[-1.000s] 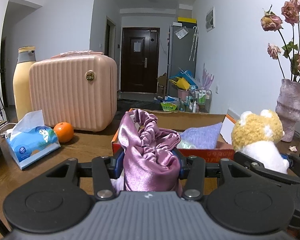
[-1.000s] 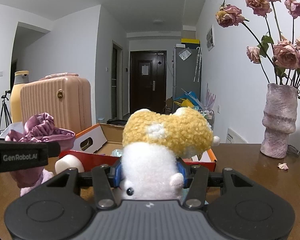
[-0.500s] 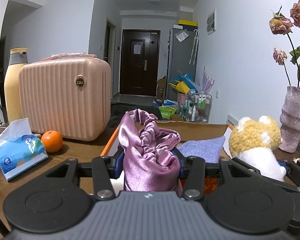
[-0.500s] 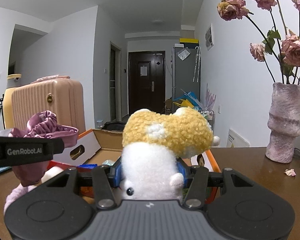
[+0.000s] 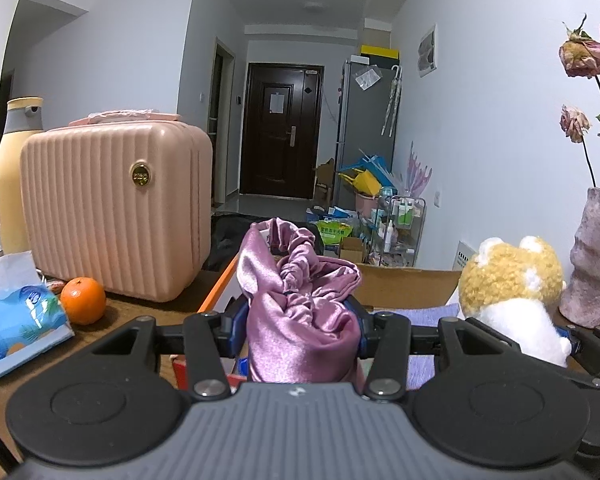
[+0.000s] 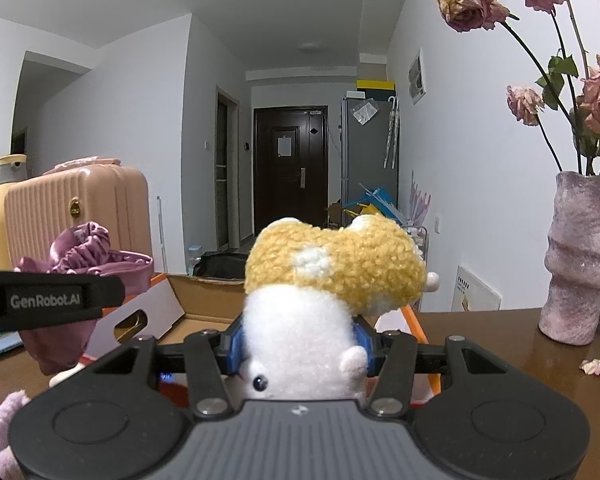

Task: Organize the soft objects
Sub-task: 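Carry the scrunchie and yellow-and-white plush toward the cardboard box with both grippers, then lower both held items into the box and open both grippers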

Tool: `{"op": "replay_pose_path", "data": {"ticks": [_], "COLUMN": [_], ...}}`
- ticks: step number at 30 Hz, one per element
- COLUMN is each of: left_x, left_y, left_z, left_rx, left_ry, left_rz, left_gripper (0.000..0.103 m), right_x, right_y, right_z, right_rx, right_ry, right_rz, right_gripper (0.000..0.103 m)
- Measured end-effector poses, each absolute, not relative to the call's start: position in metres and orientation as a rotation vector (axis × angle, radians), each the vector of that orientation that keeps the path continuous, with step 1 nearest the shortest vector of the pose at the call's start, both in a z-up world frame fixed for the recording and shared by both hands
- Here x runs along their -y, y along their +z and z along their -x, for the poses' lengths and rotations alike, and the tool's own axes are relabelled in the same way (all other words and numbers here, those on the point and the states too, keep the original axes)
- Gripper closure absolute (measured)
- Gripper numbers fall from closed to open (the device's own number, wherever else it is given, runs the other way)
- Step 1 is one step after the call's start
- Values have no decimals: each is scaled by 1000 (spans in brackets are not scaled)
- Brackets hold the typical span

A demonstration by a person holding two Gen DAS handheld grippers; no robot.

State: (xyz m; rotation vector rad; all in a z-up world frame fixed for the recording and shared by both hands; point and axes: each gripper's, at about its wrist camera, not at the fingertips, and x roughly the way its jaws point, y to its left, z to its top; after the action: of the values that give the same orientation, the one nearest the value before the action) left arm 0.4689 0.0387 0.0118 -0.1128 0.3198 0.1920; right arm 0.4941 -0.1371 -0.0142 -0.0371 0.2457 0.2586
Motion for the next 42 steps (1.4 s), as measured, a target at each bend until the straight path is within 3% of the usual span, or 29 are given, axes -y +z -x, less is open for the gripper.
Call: {"op": "replay_pose_path", "data": {"ticks": [42], "left_x": [-40], "left_y": [0], "left_z": [-560], "left_rx": [-369], "left_ry": [276], "left_rz": [128], "left_gripper": [54], "right_x": [125], "right_y": [-8], "right_z": [-577], "right_rx": [-342], "right_ry": [287], "right_rz": [81], "right_gripper": [52]}}
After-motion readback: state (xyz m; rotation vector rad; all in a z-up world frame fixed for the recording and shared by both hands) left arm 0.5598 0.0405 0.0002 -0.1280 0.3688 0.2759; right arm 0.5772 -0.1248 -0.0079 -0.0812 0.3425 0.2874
